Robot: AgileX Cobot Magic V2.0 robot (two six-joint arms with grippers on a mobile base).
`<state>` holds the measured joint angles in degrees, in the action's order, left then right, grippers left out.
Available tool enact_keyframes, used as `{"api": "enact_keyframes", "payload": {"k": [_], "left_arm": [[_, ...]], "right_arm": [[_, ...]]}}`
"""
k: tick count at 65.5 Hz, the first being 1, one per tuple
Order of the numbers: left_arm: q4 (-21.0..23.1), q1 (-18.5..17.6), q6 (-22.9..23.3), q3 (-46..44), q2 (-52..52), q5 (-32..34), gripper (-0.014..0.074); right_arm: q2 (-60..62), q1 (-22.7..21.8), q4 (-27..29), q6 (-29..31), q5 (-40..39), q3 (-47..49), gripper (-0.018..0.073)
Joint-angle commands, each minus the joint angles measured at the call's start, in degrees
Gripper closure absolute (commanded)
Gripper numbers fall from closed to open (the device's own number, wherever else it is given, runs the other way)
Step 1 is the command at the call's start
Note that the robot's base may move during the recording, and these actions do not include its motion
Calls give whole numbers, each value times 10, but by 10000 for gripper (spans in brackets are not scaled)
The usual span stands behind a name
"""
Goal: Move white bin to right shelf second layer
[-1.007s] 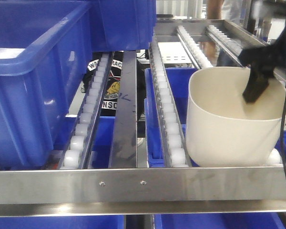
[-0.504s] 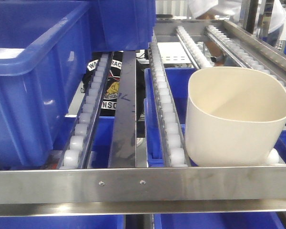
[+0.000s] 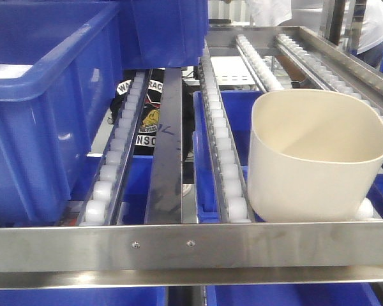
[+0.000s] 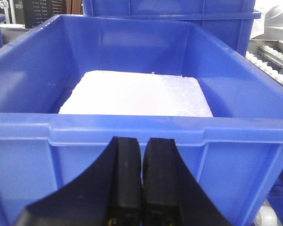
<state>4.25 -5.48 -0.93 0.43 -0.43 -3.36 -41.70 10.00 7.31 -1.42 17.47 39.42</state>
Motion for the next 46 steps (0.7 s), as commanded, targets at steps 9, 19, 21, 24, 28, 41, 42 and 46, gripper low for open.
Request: {"api": "enact_keyframes", "payload": {"k": [9, 19, 21, 24, 28, 41, 42, 46], "left_arm": [[5, -3, 6, 21, -2, 49, 512], [5, -3, 6, 21, -2, 49, 512], [5, -3, 6, 21, -2, 49, 512], [5, -3, 6, 21, -2, 49, 512], [5, -3, 6, 21, -2, 49, 512], [5, -3, 6, 21, -2, 49, 512], [5, -3, 6, 21, -2, 49, 512], [5, -3, 6, 21, -2, 49, 512]], "right_arm": [[2, 1, -4, 3, -52, 15, 504], [2, 0, -4, 4, -51, 15, 504], [2, 0, -4, 4, -51, 15, 504], [2, 0, -4, 4, -50, 15, 504], [16, 2, -4, 4, -47, 9, 504], [126, -29, -6, 4, -68, -112, 504], [135, -33, -6, 4, -69, -121, 504], [182, -48, -6, 4, -72, -170, 504]]}}
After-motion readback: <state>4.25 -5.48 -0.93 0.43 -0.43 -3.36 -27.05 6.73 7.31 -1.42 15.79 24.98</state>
